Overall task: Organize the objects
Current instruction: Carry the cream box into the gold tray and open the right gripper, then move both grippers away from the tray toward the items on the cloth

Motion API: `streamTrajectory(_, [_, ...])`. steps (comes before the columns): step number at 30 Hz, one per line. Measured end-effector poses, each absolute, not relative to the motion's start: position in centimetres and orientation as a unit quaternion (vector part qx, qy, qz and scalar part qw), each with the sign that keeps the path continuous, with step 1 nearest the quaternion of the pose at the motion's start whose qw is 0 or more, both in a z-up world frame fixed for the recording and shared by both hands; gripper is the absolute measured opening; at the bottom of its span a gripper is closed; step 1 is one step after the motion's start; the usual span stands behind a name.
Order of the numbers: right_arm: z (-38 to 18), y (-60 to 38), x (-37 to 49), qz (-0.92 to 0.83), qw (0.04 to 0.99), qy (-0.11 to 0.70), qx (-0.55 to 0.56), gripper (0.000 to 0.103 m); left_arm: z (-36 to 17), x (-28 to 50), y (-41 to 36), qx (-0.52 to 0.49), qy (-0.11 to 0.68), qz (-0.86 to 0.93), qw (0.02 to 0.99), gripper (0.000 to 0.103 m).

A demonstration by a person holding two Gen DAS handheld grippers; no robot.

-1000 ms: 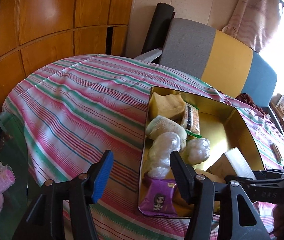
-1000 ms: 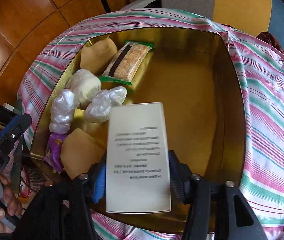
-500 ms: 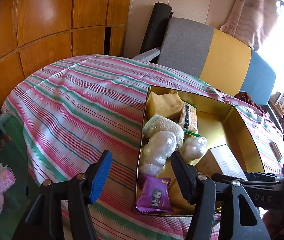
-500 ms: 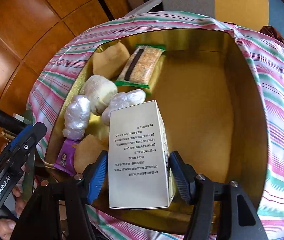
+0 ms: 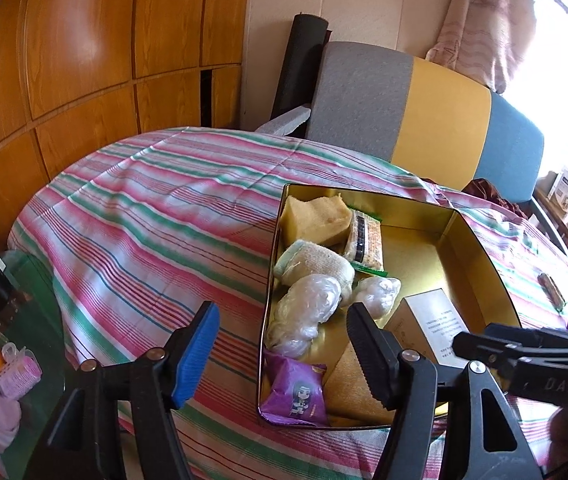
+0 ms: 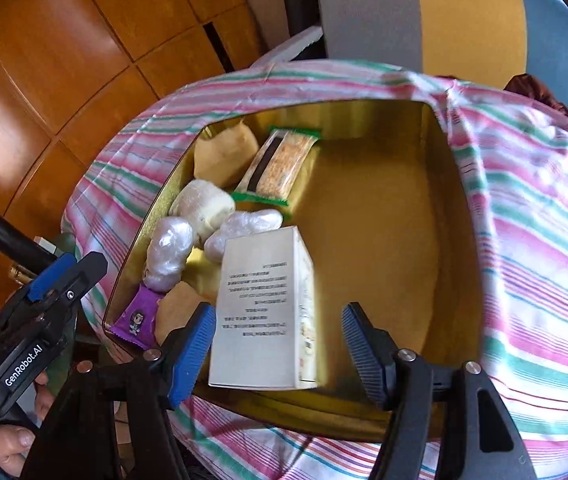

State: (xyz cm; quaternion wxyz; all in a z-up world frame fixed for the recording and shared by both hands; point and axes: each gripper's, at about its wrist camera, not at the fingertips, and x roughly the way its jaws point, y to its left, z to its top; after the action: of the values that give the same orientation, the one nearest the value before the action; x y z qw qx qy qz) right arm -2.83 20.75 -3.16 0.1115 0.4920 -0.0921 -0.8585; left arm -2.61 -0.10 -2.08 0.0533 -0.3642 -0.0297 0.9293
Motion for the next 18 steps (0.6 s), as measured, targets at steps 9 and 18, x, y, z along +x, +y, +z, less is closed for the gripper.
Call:
streamTrajectory(9, [-1.9, 22.8, -1.2, -0.872, 0.085, -0.093, 0.473, 0.067, -1.4, -1.9, 0.8, -0.358, -0.015, 0.931, 0.064, 0.068])
streamTrajectory(18, [-1.8, 27.6, 0.7, -0.875, 0.042, -0.121, 0.466, 0.067, -0.6, -1.5, 2.2, -0.35, 0.001, 0.934, 0.073, 0.068])
